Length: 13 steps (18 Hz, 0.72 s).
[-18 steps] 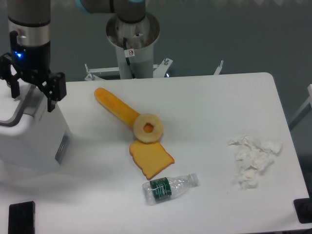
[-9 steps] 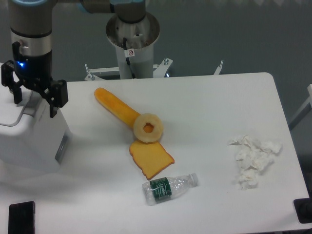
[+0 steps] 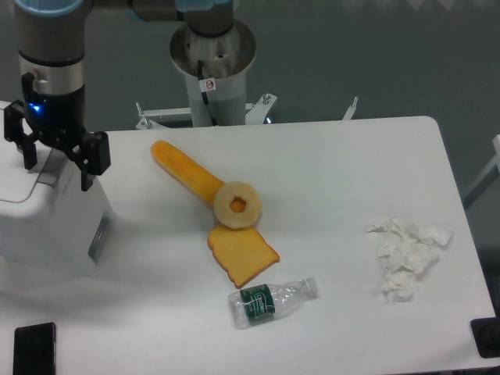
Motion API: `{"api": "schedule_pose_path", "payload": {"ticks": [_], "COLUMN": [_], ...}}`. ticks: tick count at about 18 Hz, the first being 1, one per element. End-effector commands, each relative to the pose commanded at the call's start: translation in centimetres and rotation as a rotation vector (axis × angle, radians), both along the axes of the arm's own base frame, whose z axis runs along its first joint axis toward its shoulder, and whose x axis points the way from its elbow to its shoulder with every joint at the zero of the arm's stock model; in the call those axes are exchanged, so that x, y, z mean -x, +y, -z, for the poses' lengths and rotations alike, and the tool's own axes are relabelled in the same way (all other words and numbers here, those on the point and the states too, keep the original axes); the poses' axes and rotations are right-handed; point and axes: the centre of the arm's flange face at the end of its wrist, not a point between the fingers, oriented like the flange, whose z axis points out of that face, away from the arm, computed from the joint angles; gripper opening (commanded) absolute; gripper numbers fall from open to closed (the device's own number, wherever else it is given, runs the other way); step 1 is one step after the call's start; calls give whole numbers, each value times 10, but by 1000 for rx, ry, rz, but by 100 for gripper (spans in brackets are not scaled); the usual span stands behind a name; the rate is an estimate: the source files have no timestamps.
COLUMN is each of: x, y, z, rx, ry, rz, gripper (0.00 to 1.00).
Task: Close the trash can
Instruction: 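Lower the gripper onto the closed lid and press it shut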
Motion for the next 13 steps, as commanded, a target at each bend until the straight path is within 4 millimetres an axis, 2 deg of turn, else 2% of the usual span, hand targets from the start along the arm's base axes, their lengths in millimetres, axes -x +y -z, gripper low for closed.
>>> {"api": "schedule_pose_path", "payload": {"ticks": [7, 10, 13], "x": [2, 2, 7], "y": [4, 1, -1], "z": [10, 2, -18], "rx": [21, 9, -22], "ry": [2, 5, 18], "rz": [-9, -11, -25], "gripper": [100, 100, 100]}}
